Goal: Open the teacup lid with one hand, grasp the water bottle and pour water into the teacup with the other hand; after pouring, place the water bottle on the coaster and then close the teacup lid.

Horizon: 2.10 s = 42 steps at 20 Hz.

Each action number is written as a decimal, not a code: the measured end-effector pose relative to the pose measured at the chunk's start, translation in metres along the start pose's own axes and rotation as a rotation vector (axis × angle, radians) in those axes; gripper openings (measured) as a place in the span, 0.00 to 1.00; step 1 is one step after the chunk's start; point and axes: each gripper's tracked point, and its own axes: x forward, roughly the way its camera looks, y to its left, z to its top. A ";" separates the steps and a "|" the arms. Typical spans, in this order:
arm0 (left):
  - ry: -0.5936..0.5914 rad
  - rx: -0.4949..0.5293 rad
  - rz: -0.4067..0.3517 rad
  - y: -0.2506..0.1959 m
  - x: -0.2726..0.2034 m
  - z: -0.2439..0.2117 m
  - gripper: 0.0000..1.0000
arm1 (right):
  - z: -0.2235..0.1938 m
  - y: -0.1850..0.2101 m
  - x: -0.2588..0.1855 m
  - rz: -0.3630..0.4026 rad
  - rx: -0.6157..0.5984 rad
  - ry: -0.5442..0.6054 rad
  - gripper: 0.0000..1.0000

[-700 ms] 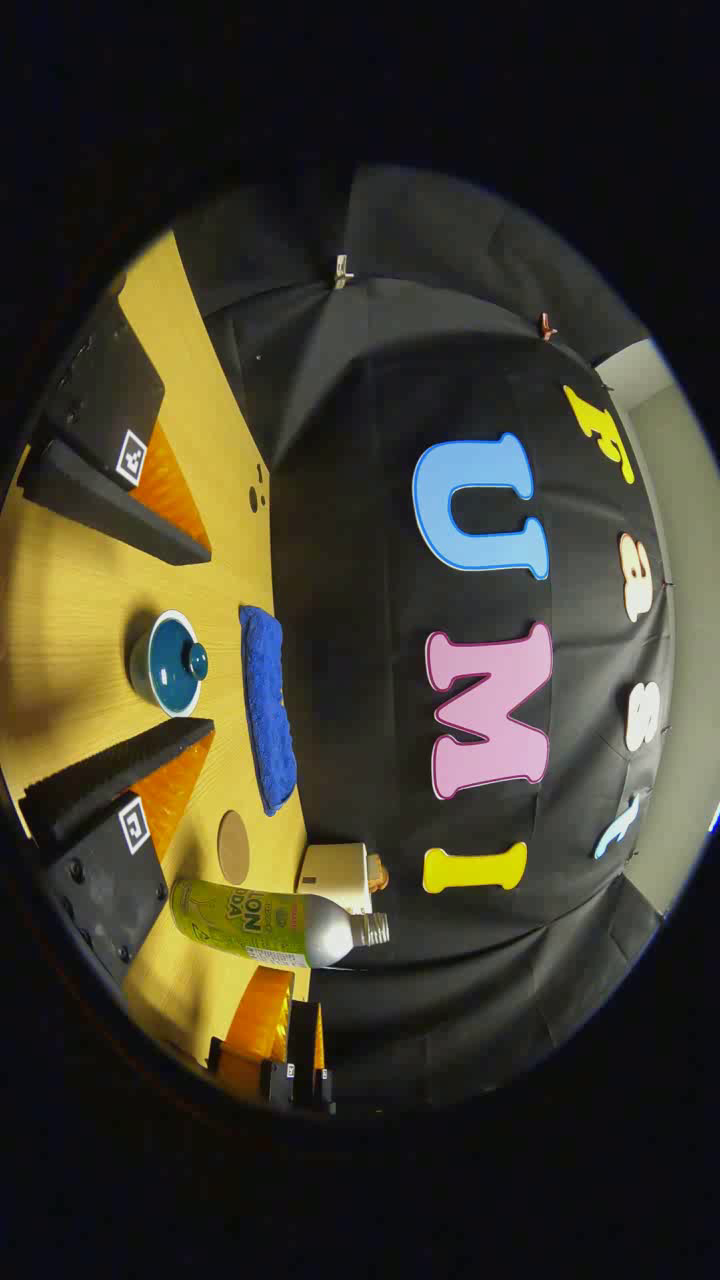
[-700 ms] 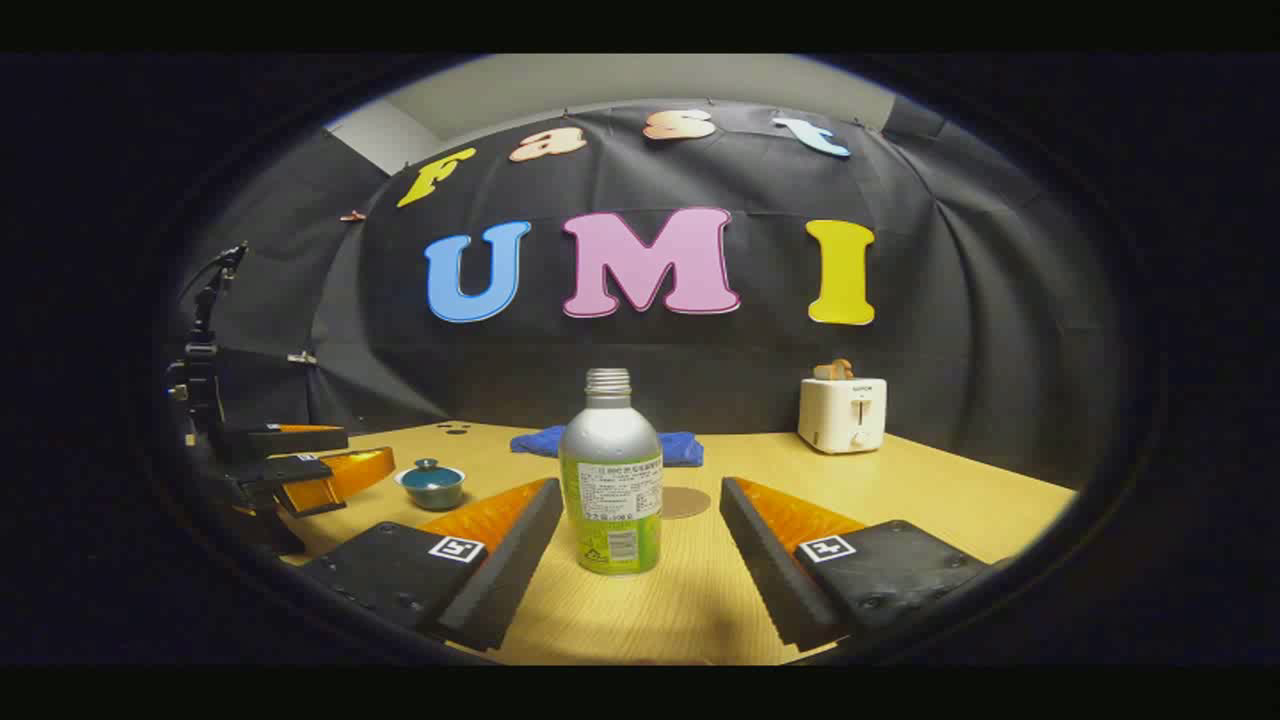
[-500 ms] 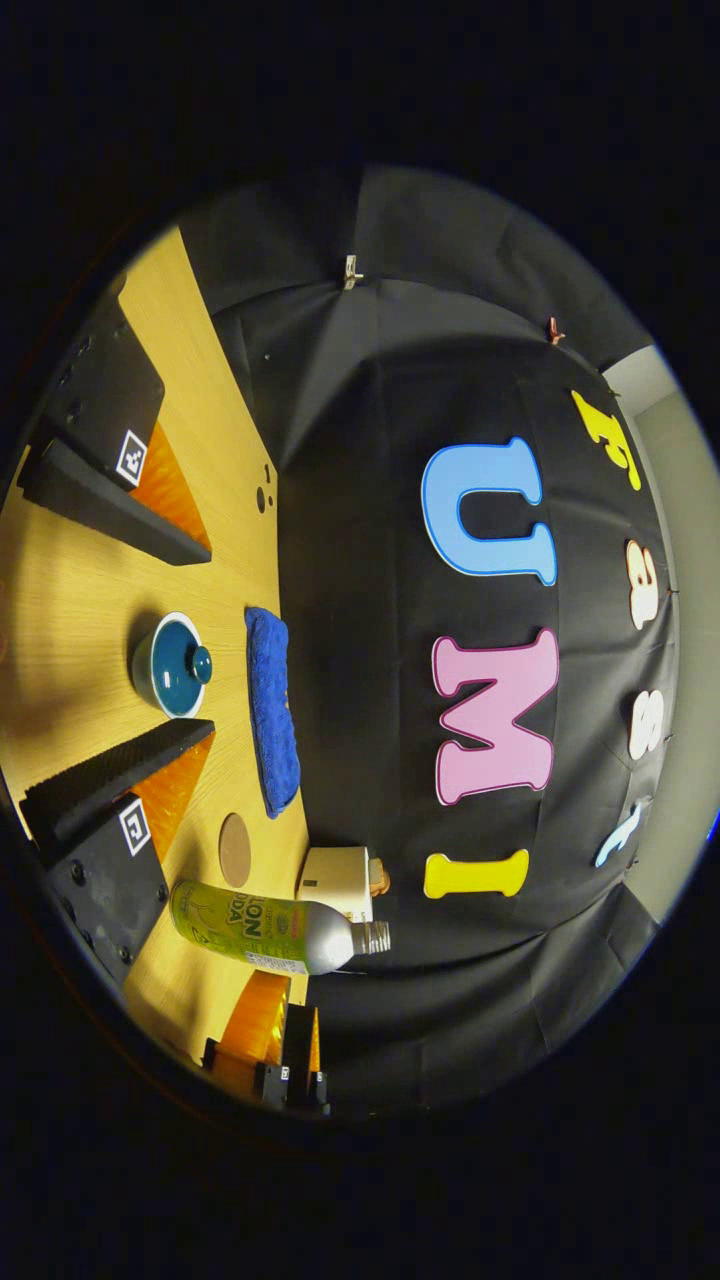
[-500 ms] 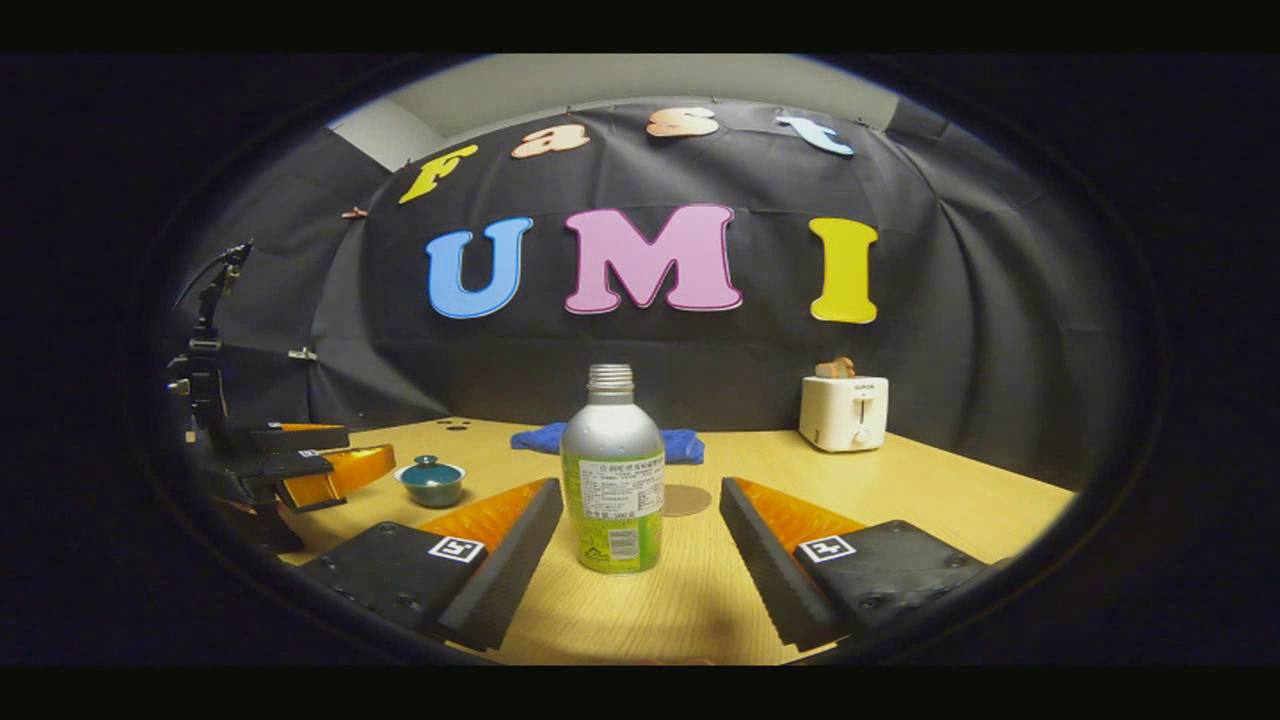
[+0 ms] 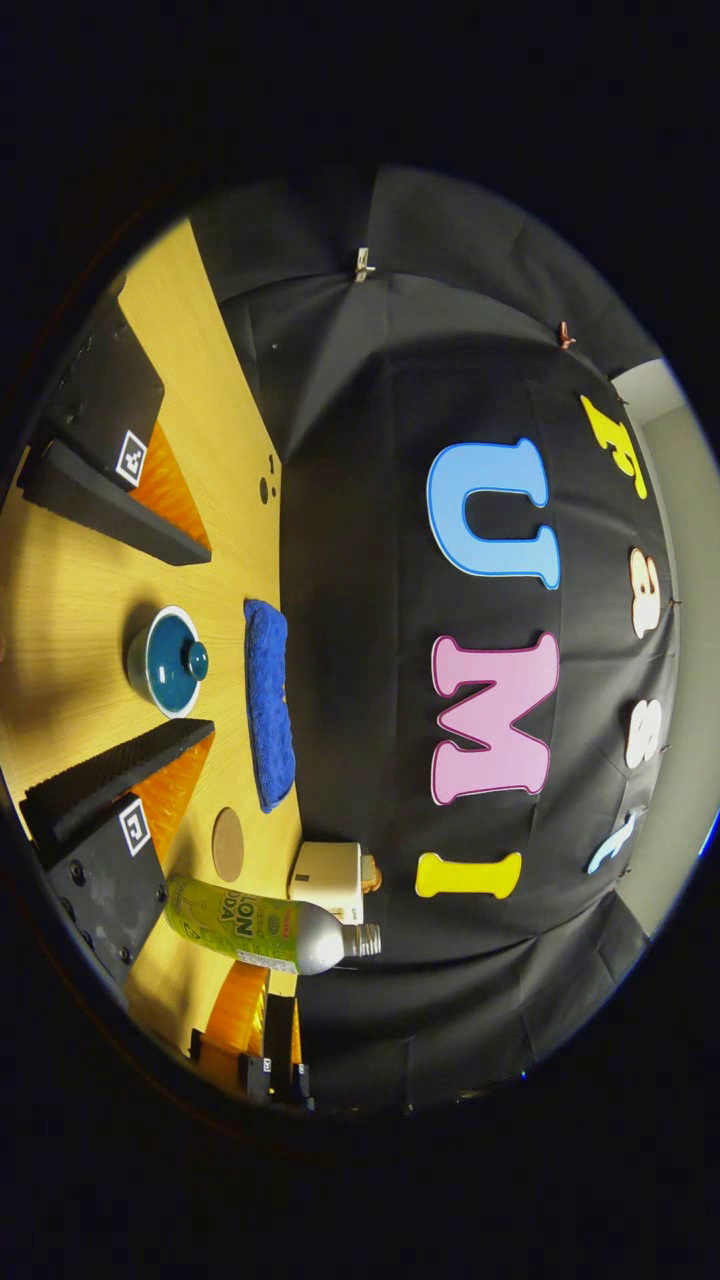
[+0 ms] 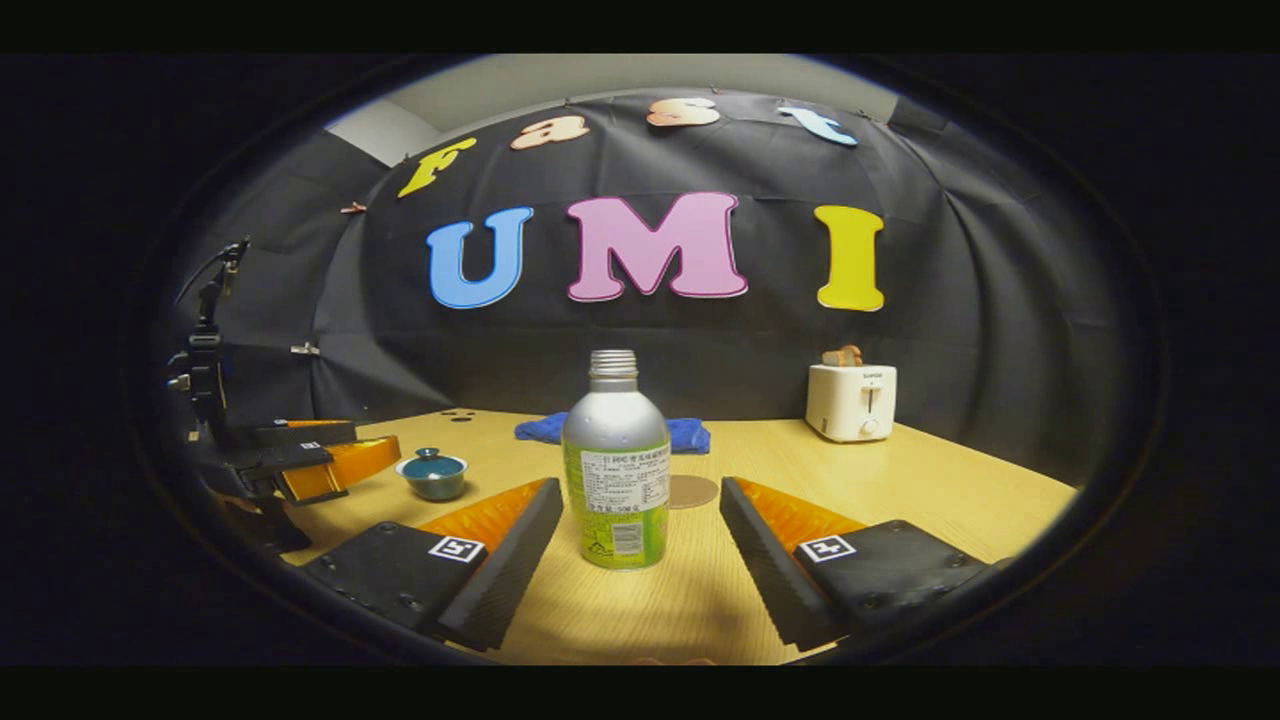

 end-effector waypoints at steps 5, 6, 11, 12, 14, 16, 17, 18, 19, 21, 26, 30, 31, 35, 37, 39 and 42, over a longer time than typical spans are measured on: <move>0.000 -0.008 0.007 0.001 0.004 -0.001 0.98 | 0.001 -0.001 0.001 0.001 0.000 0.001 0.98; 0.000 -0.008 0.006 0.001 0.005 -0.001 0.97 | 0.001 -0.001 0.001 0.001 0.000 0.001 0.98; 0.000 -0.010 0.010 0.001 0.005 -0.001 0.97 | 0.001 -0.002 0.001 0.002 -0.001 0.001 0.98; 0.000 -0.009 0.005 0.000 0.006 0.000 0.97 | 0.001 -0.002 0.001 0.002 0.000 0.002 0.98; -0.001 -0.008 -0.006 -0.002 0.006 0.000 0.98 | 0.000 -0.002 0.000 0.003 0.000 0.003 0.98; -0.002 -0.006 -0.037 -0.007 0.006 0.000 0.97 | 0.001 0.003 -0.001 0.029 0.001 0.003 0.98; -0.003 -0.004 -0.049 -0.009 0.007 0.000 0.97 | 0.000 0.008 -0.001 0.051 0.002 0.002 0.98; -0.002 0.000 -0.053 -0.009 0.009 0.000 0.98 | 0.000 0.008 -0.001 0.061 0.001 0.004 0.98; 0.000 0.006 -0.055 -0.009 0.013 0.000 0.98 | 0.000 0.008 0.001 0.065 0.002 0.008 0.98; 0.011 0.011 -0.050 -0.005 0.021 -0.002 0.97 | -0.004 0.007 0.001 0.058 0.006 0.026 0.98; 0.060 0.035 -0.076 -0.005 0.050 -0.008 0.96 | 0.007 0.002 -0.001 0.031 0.006 0.006 0.98; 0.125 0.054 -0.107 -0.011 0.071 -0.017 0.92 | 0.018 -0.007 0.000 0.013 0.004 -0.015 0.98; 0.141 0.066 -0.107 -0.012 0.074 -0.020 0.88 | 0.020 -0.008 0.001 0.011 0.003 -0.019 0.98; 0.194 0.117 -0.118 -0.017 0.086 -0.027 0.76 | 0.020 -0.007 0.001 0.016 0.005 -0.013 0.98; 0.209 0.130 -0.124 -0.019 0.087 -0.029 0.61 | 0.017 -0.006 0.003 0.023 0.009 -0.004 0.98; 0.215 0.135 -0.129 -0.020 0.088 -0.029 0.60 | 0.017 -0.006 0.005 0.031 0.010 0.000 0.98; 0.232 0.148 -0.125 -0.020 0.089 -0.032 0.45 | 0.017 -0.008 0.007 0.041 0.015 0.002 0.98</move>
